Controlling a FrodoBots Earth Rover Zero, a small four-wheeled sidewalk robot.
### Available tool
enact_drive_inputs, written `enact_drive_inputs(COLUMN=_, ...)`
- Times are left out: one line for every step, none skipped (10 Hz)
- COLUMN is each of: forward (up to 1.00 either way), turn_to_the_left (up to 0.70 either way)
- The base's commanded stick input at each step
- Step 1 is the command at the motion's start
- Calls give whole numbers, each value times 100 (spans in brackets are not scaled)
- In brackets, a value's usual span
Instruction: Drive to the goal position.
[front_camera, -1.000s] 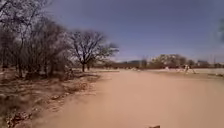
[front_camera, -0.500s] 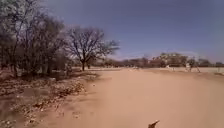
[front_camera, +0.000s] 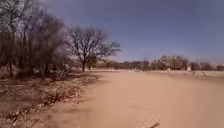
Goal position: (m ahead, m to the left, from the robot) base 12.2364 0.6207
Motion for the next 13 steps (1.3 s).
enact_drive_inputs(forward=100, turn_to_the_left=0)
enact_drive_inputs(forward=100, turn_to_the_left=0)
enact_drive_inputs(forward=100, turn_to_the_left=0)
enact_drive_inputs(forward=100, turn_to_the_left=0)
enact_drive_inputs(forward=100, turn_to_the_left=0)
enact_drive_inputs(forward=100, turn_to_the_left=0)
enact_drive_inputs(forward=100, turn_to_the_left=0)
enact_drive_inputs(forward=100, turn_to_the_left=0)
enact_drive_inputs(forward=100, turn_to_the_left=0)
enact_drive_inputs(forward=100, turn_to_the_left=0)
enact_drive_inputs(forward=100, turn_to_the_left=0)
enact_drive_inputs(forward=100, turn_to_the_left=0)
enact_drive_inputs(forward=100, turn_to_the_left=0)
